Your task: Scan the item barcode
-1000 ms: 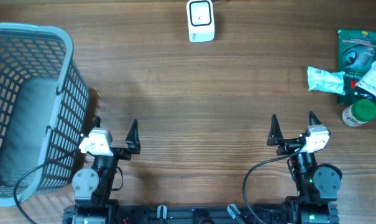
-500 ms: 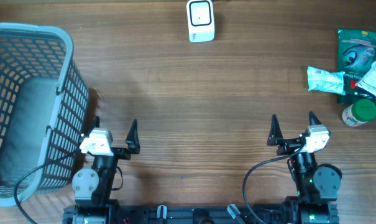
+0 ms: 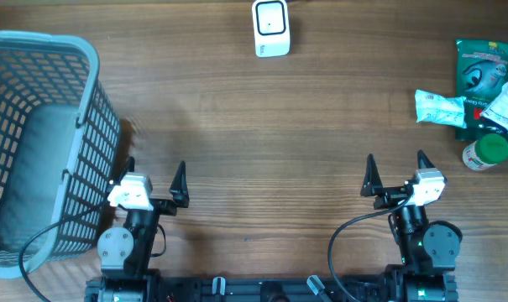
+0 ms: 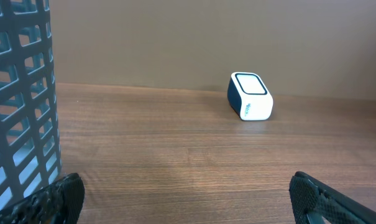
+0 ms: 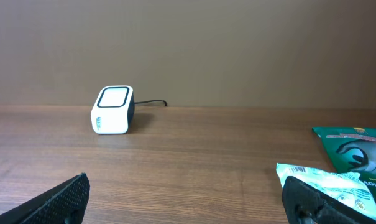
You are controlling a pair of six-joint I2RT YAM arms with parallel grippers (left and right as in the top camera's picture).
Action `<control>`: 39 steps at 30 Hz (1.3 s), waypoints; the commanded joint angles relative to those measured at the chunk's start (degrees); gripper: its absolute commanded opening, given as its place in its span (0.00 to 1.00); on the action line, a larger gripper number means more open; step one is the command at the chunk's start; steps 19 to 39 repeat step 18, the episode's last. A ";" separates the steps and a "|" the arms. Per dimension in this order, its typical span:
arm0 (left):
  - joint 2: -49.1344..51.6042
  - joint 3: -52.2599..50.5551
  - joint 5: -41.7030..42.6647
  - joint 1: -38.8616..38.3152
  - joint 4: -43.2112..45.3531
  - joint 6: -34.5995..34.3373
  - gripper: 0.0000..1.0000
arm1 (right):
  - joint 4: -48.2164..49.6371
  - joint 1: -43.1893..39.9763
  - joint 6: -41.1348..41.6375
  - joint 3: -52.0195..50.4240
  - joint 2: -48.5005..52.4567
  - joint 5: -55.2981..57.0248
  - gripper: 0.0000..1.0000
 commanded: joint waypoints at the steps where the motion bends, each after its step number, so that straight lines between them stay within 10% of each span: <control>1: -0.42 -0.72 0.66 0.42 0.39 0.94 1.00 | 0.15 -0.13 -1.01 -0.07 -0.48 1.05 1.00; 39: -0.39 -0.72 0.66 0.42 0.39 0.94 1.00 | 0.15 -0.13 -1.01 -0.07 -0.48 1.05 1.00</control>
